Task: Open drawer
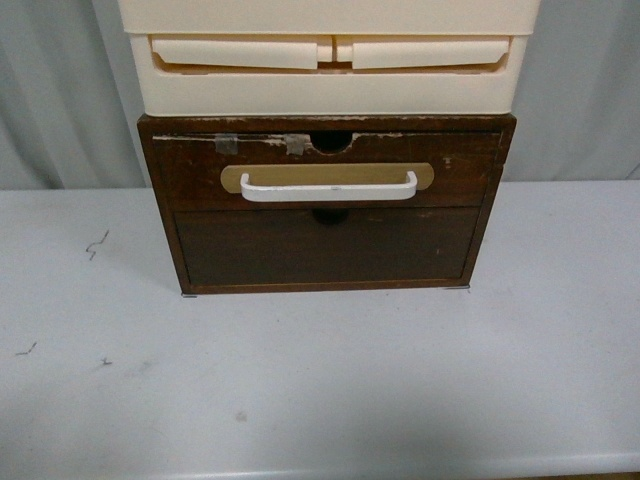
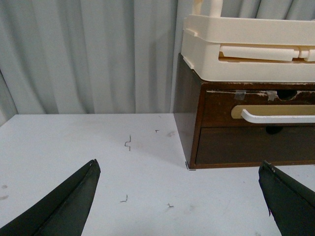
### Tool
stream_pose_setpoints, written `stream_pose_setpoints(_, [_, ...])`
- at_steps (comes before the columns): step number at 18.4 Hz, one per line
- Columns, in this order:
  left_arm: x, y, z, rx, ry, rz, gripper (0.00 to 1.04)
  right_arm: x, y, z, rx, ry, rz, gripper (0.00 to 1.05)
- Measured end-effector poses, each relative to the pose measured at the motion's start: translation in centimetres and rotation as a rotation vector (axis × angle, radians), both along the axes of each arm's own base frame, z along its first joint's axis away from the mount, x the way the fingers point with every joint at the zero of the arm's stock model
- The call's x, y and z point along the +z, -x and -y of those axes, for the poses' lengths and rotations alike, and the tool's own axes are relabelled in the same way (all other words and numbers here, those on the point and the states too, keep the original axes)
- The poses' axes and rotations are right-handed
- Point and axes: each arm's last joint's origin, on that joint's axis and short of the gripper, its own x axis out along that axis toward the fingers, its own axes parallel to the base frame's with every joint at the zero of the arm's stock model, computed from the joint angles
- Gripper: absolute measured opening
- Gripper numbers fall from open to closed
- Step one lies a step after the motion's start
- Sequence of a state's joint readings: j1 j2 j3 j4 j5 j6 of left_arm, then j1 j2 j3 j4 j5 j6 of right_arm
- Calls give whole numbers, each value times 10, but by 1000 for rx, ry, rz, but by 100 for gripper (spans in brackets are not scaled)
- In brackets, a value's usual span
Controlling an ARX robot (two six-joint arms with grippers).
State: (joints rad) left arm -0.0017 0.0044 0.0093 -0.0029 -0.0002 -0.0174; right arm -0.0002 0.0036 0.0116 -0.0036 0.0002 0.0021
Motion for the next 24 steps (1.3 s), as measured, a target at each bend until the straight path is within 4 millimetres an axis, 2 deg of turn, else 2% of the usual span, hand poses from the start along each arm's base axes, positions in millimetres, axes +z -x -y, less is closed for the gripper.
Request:
stream_pose_setpoints(9, [0,0,0,0,0,0,98,0,0,0,0,0,0,98])
stream_pose_setpoints(10, [-2,0,0,14,5,-67,98,-2,0,0,28,-28,-83,98])
stream_pose_setpoints(11, [1,-2,3,29,35,-334,98,-2,-3,3,97,-158,-340,98])
stream_pose_setpoints(12, [10,-13,6,-14,110,-480,98,2,-13,5,123,-337,-481,98])
stream_pose_setpoints(14, [22,-47,19,-155,362,-542,98,6,-39,-2,250,-596,-543,98])
stream_pose_setpoints(16, [16,-88,45,-330,620,-624,98,4,-78,-3,230,-823,-568,98])
stream_pose_setpoints(19, [4,-156,72,-355,884,-611,98,1,-149,-21,287,-1000,-531,98])
stream_pose_setpoints(20, [-6,-176,77,-333,959,-614,98,-2,-168,-28,308,-1036,-518,98])
stream_pose_setpoints(22, [-25,-201,84,-301,1050,-635,98,-16,-204,-41,313,-1094,-537,98])
stream_pose_setpoints(24, [-34,-224,90,-319,1116,-633,98,-30,-233,-56,334,-1116,-568,98])
